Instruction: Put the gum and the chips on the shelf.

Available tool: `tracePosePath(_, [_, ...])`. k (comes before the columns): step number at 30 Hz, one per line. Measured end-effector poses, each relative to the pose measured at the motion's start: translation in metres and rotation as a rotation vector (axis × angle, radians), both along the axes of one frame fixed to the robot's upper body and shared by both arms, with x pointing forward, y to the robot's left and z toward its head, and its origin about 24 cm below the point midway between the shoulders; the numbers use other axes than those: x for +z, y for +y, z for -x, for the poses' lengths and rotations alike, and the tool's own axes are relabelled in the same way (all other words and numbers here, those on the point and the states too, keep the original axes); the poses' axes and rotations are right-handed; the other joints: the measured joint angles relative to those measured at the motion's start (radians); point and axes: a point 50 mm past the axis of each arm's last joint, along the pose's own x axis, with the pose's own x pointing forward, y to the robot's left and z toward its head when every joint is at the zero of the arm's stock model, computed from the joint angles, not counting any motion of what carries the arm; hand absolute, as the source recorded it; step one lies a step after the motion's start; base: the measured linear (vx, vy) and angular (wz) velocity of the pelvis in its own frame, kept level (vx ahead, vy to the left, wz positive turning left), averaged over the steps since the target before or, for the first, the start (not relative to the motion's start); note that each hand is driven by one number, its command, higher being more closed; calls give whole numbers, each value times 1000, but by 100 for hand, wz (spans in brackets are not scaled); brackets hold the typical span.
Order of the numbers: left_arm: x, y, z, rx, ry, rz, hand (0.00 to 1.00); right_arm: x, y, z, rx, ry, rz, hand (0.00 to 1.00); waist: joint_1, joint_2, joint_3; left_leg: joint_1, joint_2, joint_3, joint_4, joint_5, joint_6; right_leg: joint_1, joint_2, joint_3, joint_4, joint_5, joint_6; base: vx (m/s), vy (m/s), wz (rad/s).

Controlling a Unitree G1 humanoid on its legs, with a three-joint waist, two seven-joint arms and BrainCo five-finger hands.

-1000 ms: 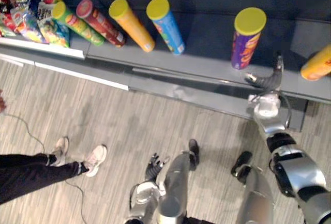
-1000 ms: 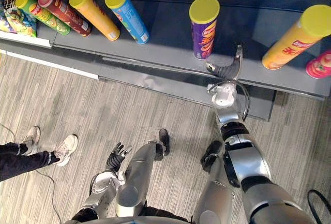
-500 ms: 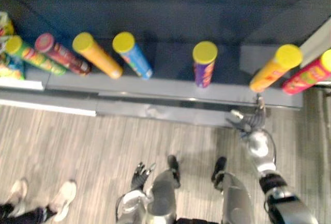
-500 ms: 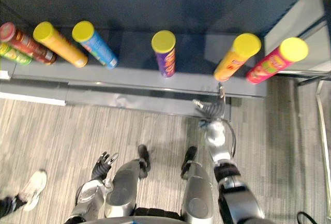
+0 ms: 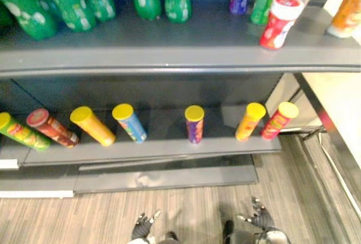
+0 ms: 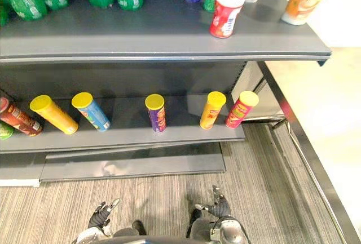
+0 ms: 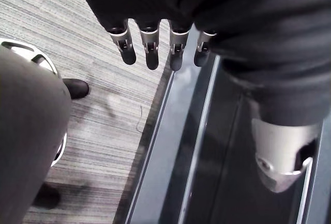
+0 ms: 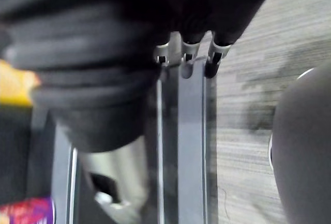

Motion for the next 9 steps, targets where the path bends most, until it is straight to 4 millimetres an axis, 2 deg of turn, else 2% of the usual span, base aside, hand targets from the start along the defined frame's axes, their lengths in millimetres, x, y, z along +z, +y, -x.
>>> tracePosePath(2, [-1, 0, 3, 29, 4, 17, 0, -5, -6, 7, -103, 35, -3, 0, -3, -2, -6, 18, 0, -3, -17, 8, 0, 23, 4, -10, -20, 6, -1, -13, -16, 11])
tracePosePath(4, [-5, -1, 10, 90, 23, 48, 0, -15, -20, 23, -333, 107, -33, 0, -2, 1, -26, 43, -5, -10, -44, 17, -1, 49, 6, -23, -47, 9, 2, -1, -7, 14])
tracePosePath(5, [-5, -1, 11, 95, 25, 51, 0, -15, -22, 25, -356, 114, -35, 0, -2, 2, -26, 48, -6, -10, -48, 17, -1, 54, 7, -24, -50, 10, 3, 15, 6, 7])
tracePosePath(7, [-8, -3, 17, 143, 44, 75, 0, -23, -28, 43, -467, 192, -52, 0, -9, 7, -33, 62, -11, -10, -54, 17, -1, 78, 7, -25, -74, 18, 8, 0, 0, 0])
tracePosePath(9, [-10, -2, 21, 180, 61, 87, 0, -27, -29, 55, -489, 256, -54, 0, -17, 9, -34, 67, -14, -10, -54, 17, -1, 92, 7, -27, -90, 27, 11, 0, 0, 0])
